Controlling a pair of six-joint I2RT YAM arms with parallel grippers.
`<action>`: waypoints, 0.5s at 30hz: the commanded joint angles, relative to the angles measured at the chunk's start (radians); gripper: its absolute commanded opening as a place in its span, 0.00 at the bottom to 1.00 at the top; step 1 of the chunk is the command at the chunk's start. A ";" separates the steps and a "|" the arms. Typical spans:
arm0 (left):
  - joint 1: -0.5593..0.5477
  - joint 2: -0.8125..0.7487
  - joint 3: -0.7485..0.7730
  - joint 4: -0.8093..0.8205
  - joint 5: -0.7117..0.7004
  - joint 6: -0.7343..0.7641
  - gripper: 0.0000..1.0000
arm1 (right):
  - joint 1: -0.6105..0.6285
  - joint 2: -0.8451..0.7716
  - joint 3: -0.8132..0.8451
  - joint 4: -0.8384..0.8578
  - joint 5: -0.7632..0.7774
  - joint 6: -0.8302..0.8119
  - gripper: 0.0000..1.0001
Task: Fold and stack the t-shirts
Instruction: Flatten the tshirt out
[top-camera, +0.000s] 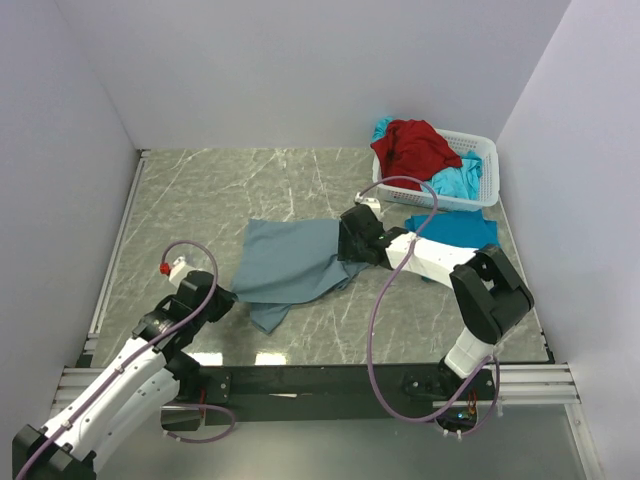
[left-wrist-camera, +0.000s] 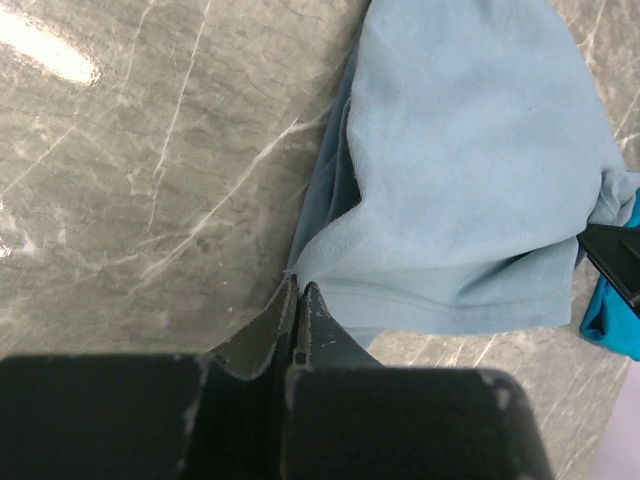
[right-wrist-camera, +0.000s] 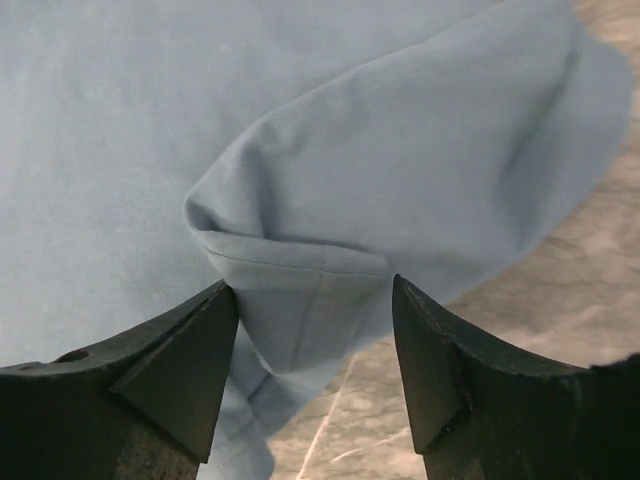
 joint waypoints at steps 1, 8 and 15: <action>-0.001 0.014 0.053 0.017 -0.027 0.012 0.00 | -0.016 -0.036 -0.014 0.118 -0.139 -0.018 0.68; -0.001 -0.006 0.057 0.001 -0.039 0.008 0.00 | -0.057 -0.023 -0.031 0.142 -0.220 -0.001 0.42; -0.001 -0.012 0.091 0.007 -0.065 0.015 0.00 | -0.057 -0.162 -0.049 0.067 -0.095 0.002 0.00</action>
